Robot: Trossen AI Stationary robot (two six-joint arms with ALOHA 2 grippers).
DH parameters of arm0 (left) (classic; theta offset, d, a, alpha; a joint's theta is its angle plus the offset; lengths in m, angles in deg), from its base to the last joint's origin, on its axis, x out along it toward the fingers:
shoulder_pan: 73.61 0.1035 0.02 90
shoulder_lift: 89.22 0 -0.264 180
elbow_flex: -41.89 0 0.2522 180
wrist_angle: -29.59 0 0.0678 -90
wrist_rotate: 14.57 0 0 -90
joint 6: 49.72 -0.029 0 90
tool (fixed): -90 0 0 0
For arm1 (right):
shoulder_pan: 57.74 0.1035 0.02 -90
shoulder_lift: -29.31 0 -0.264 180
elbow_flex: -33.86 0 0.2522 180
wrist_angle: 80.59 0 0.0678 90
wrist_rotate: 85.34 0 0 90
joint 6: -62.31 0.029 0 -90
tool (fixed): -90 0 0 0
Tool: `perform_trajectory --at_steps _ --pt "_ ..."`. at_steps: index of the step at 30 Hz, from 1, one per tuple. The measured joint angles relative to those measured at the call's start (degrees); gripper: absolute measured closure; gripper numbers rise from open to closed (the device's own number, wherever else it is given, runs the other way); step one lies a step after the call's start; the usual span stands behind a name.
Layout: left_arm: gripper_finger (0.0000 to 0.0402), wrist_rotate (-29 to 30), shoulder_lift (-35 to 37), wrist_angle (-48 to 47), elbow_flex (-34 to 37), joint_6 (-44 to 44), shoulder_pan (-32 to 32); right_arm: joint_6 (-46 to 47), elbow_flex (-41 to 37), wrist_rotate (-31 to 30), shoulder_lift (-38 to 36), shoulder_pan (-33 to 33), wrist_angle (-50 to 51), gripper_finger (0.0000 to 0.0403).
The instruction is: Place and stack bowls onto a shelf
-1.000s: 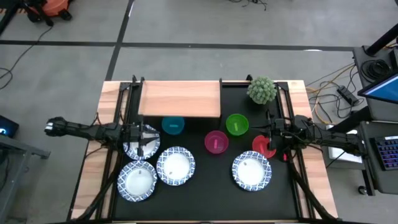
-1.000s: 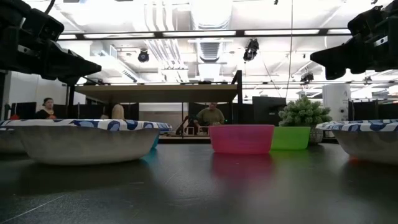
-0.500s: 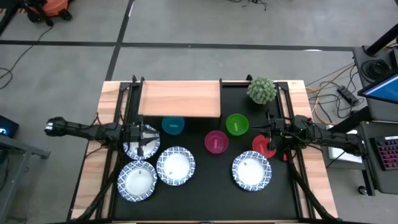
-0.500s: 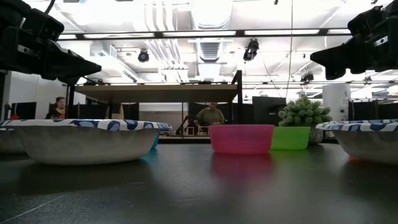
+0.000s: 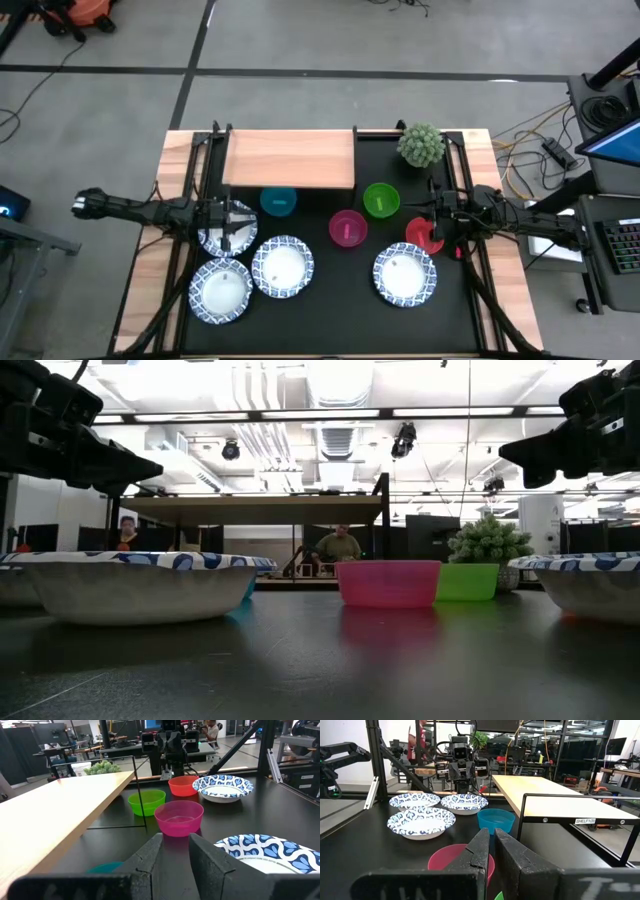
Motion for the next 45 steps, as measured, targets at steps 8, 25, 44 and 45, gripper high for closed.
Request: perform_trajectory --at_steps 8,25,44,45 --pt "0.0326 0.00 0.00 0.02 -0.01 -0.01 0.00 0.04 0.00 0.01 -0.02 0.00 0.00 0.0385" --pt "0.0326 -0.01 0.00 0.01 -0.01 -0.02 0.00 0.05 -0.01 0.01 0.00 0.00 0.01 0.0385" --pt "0.0326 6.24 -0.05 1.26 0.06 -1.87 0.06 0.02 0.00 0.00 -0.01 0.00 0.01 0.0385" --pt "0.0326 6.51 -0.09 1.68 0.14 -1.83 0.05 0.07 -0.01 0.01 -0.02 0.00 0.01 0.0385"
